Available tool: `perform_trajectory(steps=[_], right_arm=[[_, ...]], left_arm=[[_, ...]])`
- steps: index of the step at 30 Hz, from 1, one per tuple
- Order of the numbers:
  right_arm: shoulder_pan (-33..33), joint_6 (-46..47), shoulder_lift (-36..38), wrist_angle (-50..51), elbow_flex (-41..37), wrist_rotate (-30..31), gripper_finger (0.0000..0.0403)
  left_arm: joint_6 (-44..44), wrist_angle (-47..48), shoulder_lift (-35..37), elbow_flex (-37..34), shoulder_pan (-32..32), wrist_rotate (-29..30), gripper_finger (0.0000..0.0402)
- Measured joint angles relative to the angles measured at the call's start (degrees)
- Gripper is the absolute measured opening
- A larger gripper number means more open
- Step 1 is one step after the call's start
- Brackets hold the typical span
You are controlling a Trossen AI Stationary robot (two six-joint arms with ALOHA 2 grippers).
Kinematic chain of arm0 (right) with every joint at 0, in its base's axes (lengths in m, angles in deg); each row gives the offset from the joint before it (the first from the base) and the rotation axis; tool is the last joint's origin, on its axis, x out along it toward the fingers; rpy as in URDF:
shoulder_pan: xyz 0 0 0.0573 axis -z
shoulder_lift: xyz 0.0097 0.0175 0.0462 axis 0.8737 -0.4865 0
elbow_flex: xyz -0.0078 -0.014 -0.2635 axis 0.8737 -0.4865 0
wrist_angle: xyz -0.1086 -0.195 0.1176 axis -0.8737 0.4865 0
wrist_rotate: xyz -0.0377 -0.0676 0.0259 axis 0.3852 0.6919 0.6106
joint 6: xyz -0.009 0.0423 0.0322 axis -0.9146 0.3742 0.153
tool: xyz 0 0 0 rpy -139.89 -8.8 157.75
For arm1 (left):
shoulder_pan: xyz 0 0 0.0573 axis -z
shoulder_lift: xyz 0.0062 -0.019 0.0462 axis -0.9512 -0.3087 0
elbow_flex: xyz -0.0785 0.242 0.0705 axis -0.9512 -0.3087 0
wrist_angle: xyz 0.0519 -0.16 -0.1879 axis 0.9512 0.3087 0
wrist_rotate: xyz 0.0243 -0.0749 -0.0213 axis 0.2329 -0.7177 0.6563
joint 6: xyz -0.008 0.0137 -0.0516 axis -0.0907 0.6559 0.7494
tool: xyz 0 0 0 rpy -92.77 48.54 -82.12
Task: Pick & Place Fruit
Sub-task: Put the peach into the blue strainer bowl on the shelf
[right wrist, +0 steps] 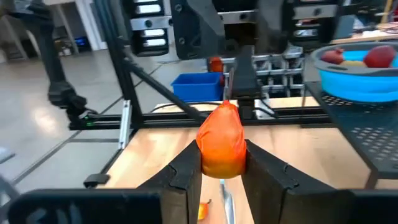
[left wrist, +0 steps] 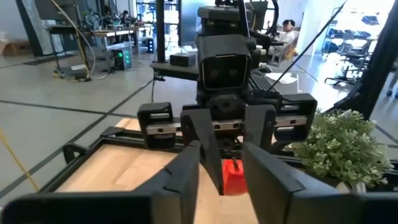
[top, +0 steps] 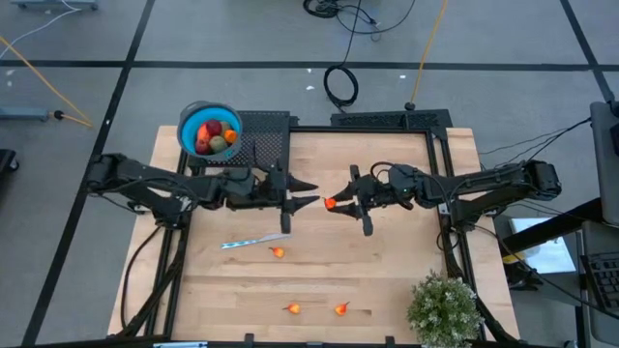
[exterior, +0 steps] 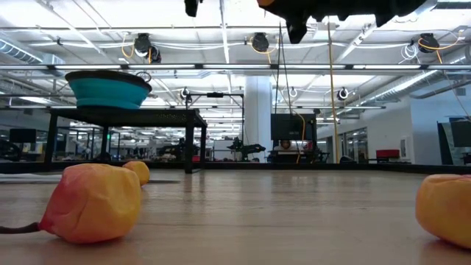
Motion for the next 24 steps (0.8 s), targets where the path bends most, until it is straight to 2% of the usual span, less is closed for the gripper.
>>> perform_trajectory(steps=[6, 10, 18, 24], right_arm=[[-0.1, -0.1, 0.0, 0.0, 0.0, -1.2, 0.0089], [-0.1, -0.2, 0.0, 0.0, 0.0, -1.2, 0.0089], [-0.3, -0.2, 0.0, 0.0, 0.0, -2.7, 0.0089], [-0.7, -0.2, 0.0, 0.1, 0.0, -4.2, 0.0089]], left_arm=[[1.8, -0.1, -2.9, 1.8, 1.1, -1.1, 0.0184], [1.9, -0.1, -5.1, 3.5, 2.2, -0.1, 0.0207], [1.9, -0.2, -9.6, 7.1, 2.5, 0.3, 0.0214], [2.1, 0.8, -10.3, 7.4, 2.5, 0.3, 0.0210]])
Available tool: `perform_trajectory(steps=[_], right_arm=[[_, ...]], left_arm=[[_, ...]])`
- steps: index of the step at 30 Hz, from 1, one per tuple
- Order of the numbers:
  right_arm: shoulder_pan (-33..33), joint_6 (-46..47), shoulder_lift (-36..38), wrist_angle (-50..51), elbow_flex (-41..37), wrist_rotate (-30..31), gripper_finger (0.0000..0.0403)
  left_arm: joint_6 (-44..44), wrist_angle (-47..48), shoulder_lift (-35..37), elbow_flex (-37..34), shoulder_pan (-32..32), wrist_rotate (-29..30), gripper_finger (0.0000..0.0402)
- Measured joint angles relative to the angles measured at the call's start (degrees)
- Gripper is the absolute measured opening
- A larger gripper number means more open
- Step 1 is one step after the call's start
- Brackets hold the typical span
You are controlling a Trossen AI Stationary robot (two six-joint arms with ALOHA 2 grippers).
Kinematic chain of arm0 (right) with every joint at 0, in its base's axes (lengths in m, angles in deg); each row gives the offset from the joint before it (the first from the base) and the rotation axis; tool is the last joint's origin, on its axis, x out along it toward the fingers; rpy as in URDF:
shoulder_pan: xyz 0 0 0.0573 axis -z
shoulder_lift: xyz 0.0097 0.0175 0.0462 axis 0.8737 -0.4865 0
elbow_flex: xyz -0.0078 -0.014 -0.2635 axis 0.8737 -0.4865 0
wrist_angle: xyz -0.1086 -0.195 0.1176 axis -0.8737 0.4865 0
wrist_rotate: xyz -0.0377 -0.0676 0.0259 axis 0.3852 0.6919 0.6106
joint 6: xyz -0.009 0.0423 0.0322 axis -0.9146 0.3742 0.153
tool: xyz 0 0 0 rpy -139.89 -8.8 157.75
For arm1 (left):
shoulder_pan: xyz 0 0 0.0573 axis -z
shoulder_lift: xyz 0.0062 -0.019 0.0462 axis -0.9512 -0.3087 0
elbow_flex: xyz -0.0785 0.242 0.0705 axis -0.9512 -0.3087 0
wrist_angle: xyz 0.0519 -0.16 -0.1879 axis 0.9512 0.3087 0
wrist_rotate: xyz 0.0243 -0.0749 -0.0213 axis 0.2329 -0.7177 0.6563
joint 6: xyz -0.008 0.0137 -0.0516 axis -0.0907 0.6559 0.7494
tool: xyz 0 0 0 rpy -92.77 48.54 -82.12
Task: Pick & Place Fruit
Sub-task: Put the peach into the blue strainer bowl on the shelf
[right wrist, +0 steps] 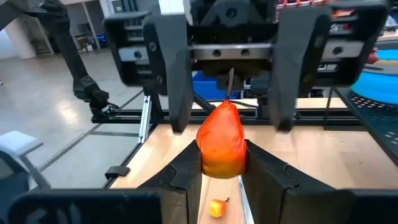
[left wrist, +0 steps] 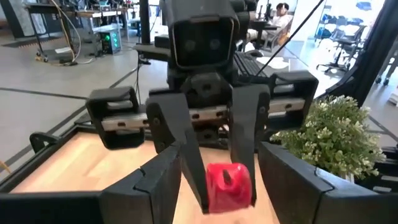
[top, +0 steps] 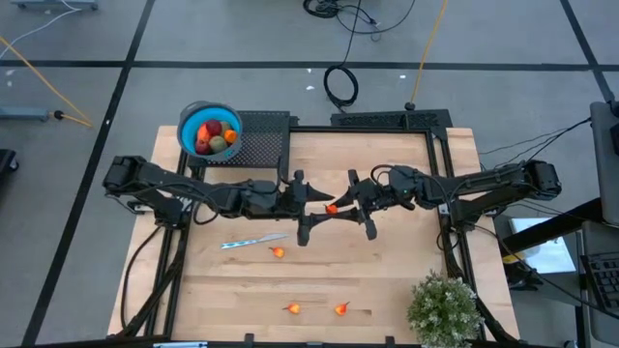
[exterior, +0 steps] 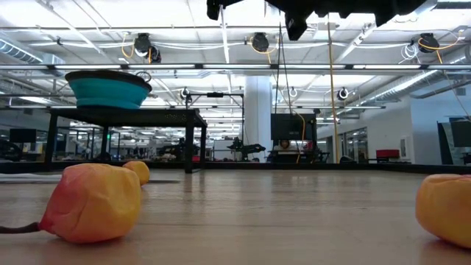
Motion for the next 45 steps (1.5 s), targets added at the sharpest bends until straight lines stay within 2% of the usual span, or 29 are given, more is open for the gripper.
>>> perform_trajectory(steps=[7, 21, 30, 36, 45], right_arm=[[0.0, 0.0, 0.0, 0.3, 0.0, 0.1, 0.0089], [0.0, 0.1, 0.0, 0.1, 0.0, 0.1, 0.0089], [0.0, 1.9, 0.0, 1.1, 0.0, 0.2, 0.0100], [0.0, 4.8, 0.0, 3.8, 0.0, 0.1, 0.0139], [0.0, 8.2, 0.0, 10.2, 0.0, 0.0, 0.0203]], left_arm=[[2.3, 3.3, 0.0, 0.0, 0.0, 0.0, 0.0157], [2.2, 3.3, 0.1, 0.0, 0.1, -0.1, 0.0030], [2.2, 3.5, 0.0, 0.0, 0.0, -0.1, 0.0036], [0.8, 3.5, 0.0, 0.0, 0.0, 0.5, 0.0038], [-2.1, 3.6, 0.4, 0.0, -0.1, 5.7, 0.0039]])
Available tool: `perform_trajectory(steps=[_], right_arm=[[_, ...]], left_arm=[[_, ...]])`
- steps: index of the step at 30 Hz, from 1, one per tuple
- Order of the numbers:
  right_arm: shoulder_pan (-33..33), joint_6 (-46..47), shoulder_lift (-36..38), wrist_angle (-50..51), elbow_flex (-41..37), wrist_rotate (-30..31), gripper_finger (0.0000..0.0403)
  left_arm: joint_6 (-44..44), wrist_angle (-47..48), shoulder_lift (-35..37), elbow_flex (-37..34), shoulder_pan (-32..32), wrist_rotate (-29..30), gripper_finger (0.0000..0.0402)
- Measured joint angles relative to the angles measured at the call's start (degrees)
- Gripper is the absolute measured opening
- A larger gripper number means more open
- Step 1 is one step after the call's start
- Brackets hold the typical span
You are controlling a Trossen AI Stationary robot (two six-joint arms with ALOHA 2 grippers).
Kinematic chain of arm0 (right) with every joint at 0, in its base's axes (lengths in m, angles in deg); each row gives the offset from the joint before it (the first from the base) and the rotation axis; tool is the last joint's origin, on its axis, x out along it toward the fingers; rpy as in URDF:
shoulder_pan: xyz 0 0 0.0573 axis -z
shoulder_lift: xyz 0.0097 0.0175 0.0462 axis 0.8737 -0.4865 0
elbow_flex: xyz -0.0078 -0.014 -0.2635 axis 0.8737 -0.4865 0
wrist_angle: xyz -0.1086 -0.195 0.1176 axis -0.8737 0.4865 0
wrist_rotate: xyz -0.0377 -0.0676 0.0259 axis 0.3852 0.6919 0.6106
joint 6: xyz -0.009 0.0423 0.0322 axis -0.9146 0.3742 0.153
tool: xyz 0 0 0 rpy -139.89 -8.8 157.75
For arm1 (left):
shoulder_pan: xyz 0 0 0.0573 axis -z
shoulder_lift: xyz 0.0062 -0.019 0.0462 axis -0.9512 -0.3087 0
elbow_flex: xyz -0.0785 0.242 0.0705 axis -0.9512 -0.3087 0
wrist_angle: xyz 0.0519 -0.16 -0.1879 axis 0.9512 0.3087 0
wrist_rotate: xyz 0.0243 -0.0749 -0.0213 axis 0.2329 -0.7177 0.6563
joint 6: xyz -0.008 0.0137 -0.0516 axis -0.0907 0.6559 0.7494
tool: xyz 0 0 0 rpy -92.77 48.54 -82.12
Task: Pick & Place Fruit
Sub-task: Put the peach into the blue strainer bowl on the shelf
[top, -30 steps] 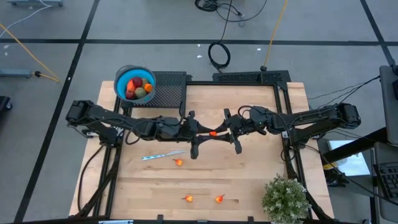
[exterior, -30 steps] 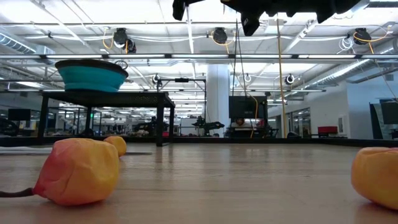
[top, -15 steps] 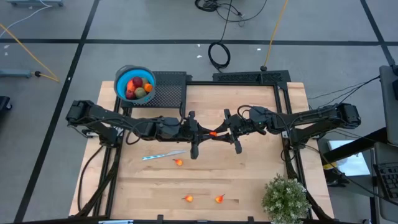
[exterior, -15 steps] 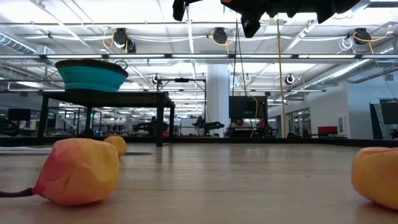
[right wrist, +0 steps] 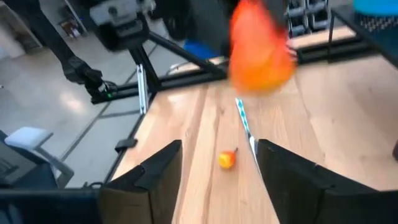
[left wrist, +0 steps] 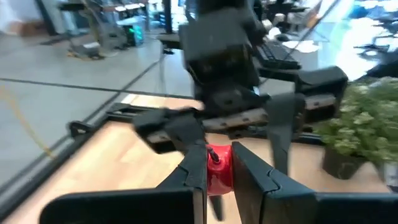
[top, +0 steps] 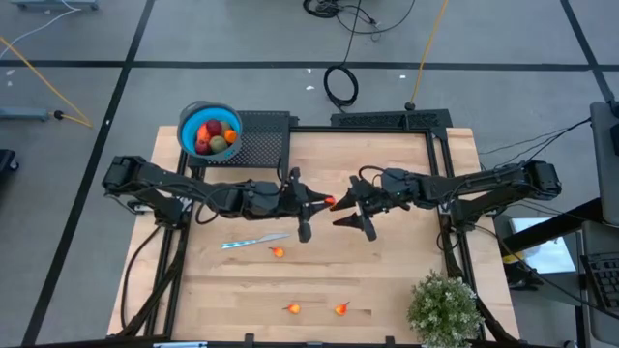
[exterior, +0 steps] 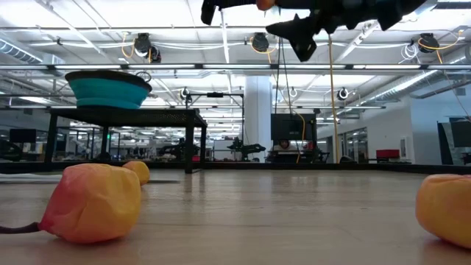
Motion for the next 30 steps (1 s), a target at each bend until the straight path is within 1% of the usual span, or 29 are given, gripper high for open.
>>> perform_trajectory(steps=[3, 6, 9, 13, 17, 20, 27, 28, 30], right_arm=[[0.0, 1.6, 0.0, 2.3, 0.0, 0.0, 0.0208], [0.0, 2.3, 0.0, 4.5, 0.0, 0.0, 0.0205], [0.0, 2.3, 0.0, 5.5, 0.0, 0.0, 0.0195], [0.0, 2.0, 0.0, 5.6, 0.0, 0.0, 0.0170], [0.0, 0.4, 0.0, 5.6, 0.0, 0.0, 0.0133], [0.0, -0.1, 0.0, 5.6, 0.0, 0.1, 0.0099], [0.4, -1.3, 0.0, 5.1, 0.0, 0.1, 0.0019], [0.4, -1.3, 0.0, 5.1, 0.0, 0.1, 0.0010], [0.4, -1.4, 0.0, 4.5, 0.0, 0.1, 0.0004]], left_arm=[[-0.6, 0.2, 1.4, 0.0, 0.0, 4.6, 0.0039], [-0.7, 2.9, 3.9, 0.0, -0.1, 11.5, 0.0039], [-0.7, 7.6, 7.2, 0.0, -0.1, 18.8, 0.0039], [0.1, 14.4, 11.8, 0.0, -0.1, 27.1, 0.0040], [0.1, 20.7, 16.3, 0.0, -0.1, 34.1, 0.0040], [0.3, 24.9, 19.6, 0.0, -0.4, 37.9, 0.0040], [1.6, 31.4, 25.8, 0.0, -1.7, 43.6, 0.0040], [1.6, 32.0, 26.5, 0.0, -2.1, 44.4, 0.0040], [1.6, 33.0, 27.9, 0.0, -2.7, 45.4, 0.0040]])
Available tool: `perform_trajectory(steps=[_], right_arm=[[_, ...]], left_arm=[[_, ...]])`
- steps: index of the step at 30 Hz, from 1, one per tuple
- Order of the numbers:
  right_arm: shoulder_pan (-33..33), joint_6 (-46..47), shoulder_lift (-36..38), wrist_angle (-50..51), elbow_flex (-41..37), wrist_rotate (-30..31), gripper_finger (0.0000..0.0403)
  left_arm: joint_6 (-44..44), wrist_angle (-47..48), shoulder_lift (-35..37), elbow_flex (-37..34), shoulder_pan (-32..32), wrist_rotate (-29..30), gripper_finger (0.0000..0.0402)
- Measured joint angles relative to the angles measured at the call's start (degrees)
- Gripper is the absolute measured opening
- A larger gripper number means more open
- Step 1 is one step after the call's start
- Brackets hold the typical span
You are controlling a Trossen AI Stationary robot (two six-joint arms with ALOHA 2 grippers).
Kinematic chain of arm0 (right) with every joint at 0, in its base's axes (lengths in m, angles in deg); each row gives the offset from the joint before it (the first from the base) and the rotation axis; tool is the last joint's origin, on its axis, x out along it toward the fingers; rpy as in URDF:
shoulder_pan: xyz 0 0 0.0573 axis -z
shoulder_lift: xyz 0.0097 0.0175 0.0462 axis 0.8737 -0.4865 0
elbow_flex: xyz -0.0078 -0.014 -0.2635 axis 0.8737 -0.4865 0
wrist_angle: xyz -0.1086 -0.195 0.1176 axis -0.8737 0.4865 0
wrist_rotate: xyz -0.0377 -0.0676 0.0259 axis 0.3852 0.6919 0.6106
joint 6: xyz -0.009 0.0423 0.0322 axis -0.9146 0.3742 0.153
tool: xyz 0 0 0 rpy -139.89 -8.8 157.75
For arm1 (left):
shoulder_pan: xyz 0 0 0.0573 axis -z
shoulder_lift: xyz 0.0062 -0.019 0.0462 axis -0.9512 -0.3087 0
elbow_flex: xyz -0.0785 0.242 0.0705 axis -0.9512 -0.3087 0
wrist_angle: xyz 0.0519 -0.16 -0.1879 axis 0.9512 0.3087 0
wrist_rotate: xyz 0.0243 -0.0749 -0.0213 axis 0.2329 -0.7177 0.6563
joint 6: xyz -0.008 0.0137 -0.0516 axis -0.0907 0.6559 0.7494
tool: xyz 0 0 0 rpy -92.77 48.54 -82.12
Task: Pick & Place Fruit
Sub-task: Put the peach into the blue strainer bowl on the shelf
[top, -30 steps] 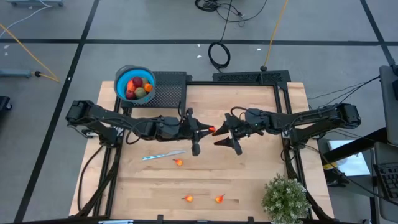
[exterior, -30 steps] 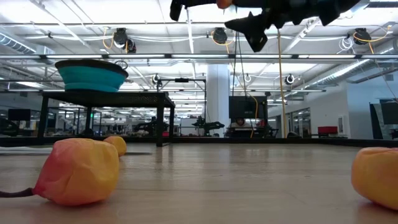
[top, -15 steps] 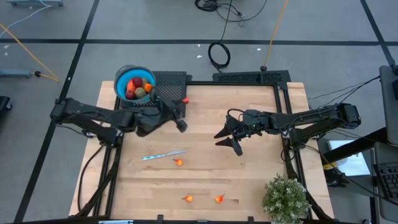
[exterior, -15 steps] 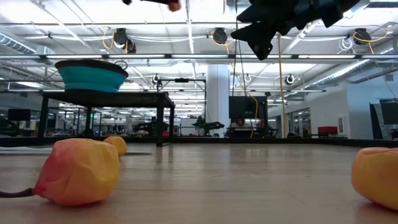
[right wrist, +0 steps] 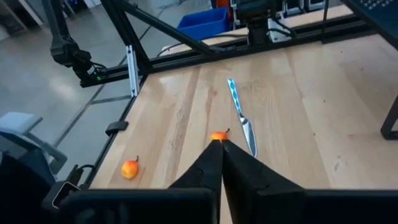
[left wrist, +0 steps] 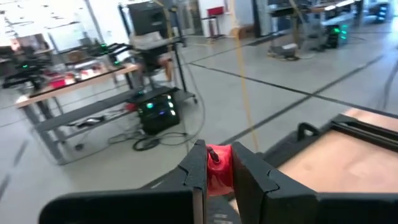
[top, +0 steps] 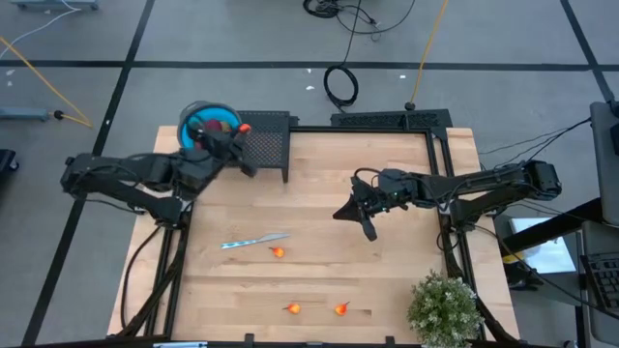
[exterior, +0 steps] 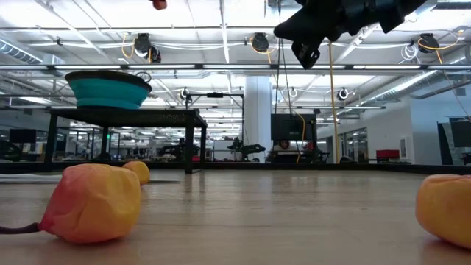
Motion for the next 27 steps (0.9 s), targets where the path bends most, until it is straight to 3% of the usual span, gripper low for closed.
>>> perform_trajectory(steps=[8, 17, 27], right_arm=[[0.0, -0.4, 0.0, -1.5, 0.0, 0.1, 0.0002], [0.0, 0.5, 0.0, -1.5, 0.0, 0.2, 0.0001], [0.0, 1.5, 0.0, -1.5, 0.0, 0.2, 0.0001]], left_arm=[[0.3, 6.1, 3.7, 0.0, -5.7, 1.7, 0.0040], [11.1, 20.6, 5.5, 0.0, -14.5, 0.7, 0.0040], [27.1, 39.4, 5.4, 0.0, -26.5, -7.9, 0.0040]])
